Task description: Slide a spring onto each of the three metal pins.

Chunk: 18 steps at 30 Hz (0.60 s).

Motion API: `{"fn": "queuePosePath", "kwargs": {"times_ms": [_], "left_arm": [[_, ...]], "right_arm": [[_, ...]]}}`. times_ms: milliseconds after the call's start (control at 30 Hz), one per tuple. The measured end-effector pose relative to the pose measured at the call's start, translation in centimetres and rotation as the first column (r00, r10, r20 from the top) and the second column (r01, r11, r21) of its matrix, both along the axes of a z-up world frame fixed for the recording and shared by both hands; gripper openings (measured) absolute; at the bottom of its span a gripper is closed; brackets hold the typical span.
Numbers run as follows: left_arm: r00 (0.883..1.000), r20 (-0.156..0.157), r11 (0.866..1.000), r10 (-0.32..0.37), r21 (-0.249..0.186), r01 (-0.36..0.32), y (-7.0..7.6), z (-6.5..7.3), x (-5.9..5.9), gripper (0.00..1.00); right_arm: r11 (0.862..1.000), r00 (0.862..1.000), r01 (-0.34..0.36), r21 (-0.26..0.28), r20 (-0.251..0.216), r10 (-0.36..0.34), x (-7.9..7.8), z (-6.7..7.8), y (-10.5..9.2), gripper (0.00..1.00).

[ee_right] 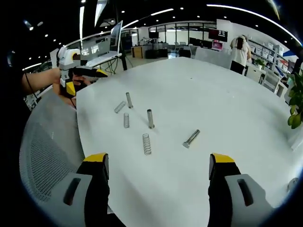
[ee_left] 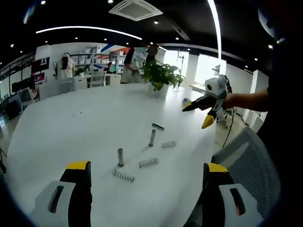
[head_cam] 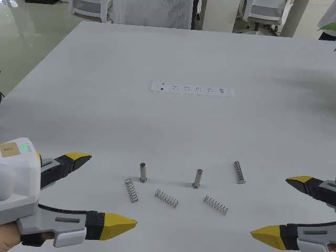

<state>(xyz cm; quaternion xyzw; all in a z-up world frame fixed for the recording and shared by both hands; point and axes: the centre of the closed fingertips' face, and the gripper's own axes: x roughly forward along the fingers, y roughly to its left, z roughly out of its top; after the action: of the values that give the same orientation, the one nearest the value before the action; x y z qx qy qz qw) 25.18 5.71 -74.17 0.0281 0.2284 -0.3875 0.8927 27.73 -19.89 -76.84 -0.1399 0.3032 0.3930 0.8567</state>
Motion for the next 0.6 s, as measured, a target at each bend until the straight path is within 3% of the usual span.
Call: {"fn": "queuePosePath", "kwargs": {"times_ms": [600], "left_arm": [[1.0, 0.001, 1.0, 0.004, -0.003, -0.004, 0.17, 0.13, -0.06, 0.98]], "right_arm": [[1.0, 1.0, 0.009, 0.008, -0.02, -0.009, -0.09, -0.39, -0.18, 0.98]]}}
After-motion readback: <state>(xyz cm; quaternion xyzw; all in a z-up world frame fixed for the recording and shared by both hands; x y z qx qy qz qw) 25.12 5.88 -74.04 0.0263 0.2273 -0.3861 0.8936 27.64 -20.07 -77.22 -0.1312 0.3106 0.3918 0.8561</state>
